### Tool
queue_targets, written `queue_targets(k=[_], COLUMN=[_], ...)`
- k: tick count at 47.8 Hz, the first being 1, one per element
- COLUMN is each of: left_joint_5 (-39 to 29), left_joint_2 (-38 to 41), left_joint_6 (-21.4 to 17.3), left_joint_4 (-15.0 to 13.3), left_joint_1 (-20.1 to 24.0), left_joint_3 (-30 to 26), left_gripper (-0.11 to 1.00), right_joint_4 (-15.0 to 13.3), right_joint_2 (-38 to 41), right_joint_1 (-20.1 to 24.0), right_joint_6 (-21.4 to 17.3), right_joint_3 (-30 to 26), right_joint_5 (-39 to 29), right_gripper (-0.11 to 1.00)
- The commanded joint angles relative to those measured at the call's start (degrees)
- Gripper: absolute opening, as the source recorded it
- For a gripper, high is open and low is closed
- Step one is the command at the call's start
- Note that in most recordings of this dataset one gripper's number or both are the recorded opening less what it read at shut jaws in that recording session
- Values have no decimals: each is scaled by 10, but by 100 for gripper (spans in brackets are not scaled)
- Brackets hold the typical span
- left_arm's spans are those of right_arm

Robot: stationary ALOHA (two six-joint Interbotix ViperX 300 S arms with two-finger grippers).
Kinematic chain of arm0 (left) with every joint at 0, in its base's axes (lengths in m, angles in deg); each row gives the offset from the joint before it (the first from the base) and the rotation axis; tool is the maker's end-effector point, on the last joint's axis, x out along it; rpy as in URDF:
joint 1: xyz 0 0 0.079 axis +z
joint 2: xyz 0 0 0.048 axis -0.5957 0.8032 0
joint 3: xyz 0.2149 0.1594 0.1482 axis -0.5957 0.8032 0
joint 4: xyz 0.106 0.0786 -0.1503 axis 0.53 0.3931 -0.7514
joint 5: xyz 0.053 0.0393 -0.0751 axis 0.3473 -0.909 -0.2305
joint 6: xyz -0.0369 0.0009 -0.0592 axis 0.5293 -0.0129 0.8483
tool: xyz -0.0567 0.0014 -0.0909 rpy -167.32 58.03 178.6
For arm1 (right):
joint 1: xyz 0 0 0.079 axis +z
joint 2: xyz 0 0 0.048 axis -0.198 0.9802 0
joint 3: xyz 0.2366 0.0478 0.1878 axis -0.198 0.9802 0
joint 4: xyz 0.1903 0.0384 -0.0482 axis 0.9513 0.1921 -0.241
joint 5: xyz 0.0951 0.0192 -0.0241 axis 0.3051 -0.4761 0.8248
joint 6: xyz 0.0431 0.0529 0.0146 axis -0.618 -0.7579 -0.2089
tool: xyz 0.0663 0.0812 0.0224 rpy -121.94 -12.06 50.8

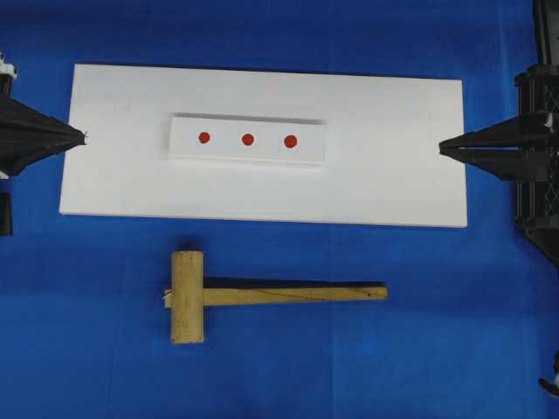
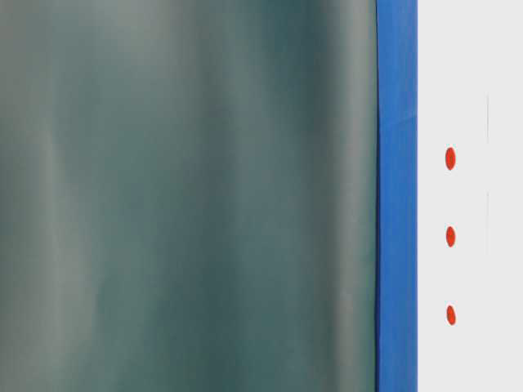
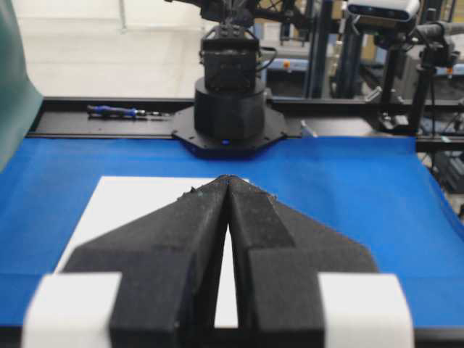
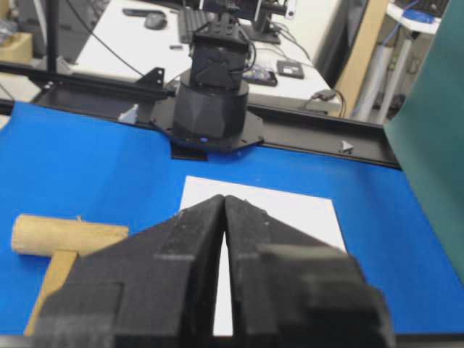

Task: Hit the mark with a hammer.
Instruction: 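Move the right gripper down to the wooden mallet's handle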

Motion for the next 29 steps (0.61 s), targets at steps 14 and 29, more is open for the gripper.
queue_targets(k=[14, 29], left_joint_5=[-8, -10], left_joint_2=[4, 7], left_joint_6=[7, 7], left_joint_4=[-3, -3], left_joint_1=[-4, -4], left_joint_3=[-11, -10], left_gripper=[0, 0], right_joint_4=[0, 4], right_joint_2=[91, 244], right_joint_1=[93, 113], right_joint_6=[-9, -51], right_joint_3=[-74, -147], right_joint_5=[-56, -69], right_gripper=[-6, 5])
